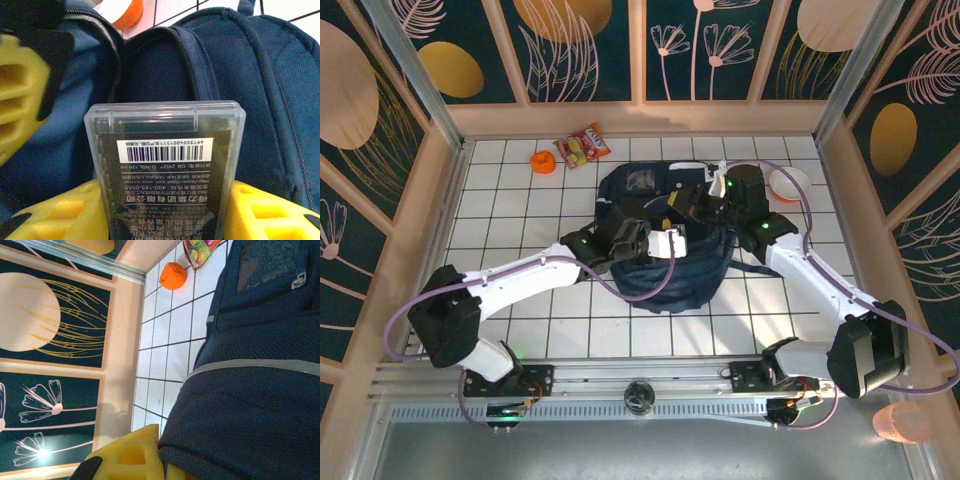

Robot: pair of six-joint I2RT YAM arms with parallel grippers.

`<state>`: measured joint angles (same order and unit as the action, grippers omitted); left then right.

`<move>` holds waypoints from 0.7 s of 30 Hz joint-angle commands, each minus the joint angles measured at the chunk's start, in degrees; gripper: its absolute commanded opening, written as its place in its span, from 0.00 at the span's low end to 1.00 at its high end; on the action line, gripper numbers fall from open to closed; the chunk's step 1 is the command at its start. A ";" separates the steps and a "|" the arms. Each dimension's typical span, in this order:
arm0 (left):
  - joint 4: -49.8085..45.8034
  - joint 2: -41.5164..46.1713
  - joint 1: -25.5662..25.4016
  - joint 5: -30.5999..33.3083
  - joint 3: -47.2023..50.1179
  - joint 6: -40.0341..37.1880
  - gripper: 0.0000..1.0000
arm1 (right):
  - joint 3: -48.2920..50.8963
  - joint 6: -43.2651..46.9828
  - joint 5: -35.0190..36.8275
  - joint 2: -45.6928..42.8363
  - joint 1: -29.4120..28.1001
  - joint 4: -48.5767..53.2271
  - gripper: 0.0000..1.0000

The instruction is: Pack the student bag

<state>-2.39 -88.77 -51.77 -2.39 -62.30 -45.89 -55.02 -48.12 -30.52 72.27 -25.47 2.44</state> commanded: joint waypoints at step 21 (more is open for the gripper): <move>9.78 12.96 2.18 3.31 10.69 16.53 0.68 | -1.31 2.62 -4.03 -5.14 -0.40 -3.49 0.00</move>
<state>4.58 -79.59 -50.78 -0.08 -54.54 -34.72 -55.02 -47.86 -30.28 71.22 -25.50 3.20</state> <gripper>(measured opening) 0.680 0.061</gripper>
